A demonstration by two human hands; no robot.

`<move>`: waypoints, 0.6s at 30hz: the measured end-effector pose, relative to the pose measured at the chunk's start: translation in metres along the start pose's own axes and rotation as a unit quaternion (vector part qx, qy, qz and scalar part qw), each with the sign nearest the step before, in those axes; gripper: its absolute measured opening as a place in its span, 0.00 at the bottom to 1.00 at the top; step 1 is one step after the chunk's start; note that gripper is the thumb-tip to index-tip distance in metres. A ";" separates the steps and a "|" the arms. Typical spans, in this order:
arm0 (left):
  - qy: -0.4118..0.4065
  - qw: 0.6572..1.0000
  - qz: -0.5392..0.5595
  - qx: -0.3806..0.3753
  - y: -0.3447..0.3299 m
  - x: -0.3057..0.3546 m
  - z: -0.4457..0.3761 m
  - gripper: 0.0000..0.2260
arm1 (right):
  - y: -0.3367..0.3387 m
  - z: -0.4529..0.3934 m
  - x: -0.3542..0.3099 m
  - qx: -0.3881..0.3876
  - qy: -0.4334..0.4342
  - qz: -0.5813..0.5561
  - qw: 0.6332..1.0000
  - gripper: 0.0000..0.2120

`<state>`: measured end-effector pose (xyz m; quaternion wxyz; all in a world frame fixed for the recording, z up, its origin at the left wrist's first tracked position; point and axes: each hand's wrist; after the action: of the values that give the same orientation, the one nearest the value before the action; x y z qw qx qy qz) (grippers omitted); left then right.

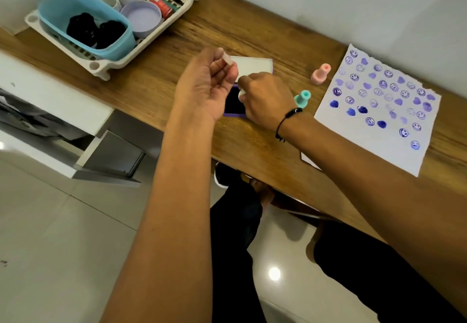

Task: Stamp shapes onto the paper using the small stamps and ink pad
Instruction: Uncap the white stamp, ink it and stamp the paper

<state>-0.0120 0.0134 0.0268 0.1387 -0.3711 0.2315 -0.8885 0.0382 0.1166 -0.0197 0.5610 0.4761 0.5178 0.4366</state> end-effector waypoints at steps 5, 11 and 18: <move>-0.004 1.000 0.002 0.003 0.004 0.001 0.002 0.03 | 0.001 0.000 0.001 0.001 0.009 0.010 1.000 0.09; 0.001 1.000 -0.007 0.010 -0.004 -0.003 0.002 0.04 | 0.003 -0.001 0.000 0.000 0.003 0.011 1.000 0.09; 0.010 0.999 -0.027 -0.019 -0.011 -0.012 0.003 0.04 | 0.030 0.015 0.002 0.082 -0.042 0.005 0.996 0.10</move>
<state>-0.0022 0.0265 0.0273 0.1057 -0.3709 0.2395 -0.8910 0.0535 0.1227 0.0099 0.5393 0.5410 0.5255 0.3746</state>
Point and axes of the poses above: each hand's wrist, its own z-axis away from the middle knuckle, its own y-axis out of the back of the hand, x = y × z, and after that the axes turned 1 degree about y, right-handed
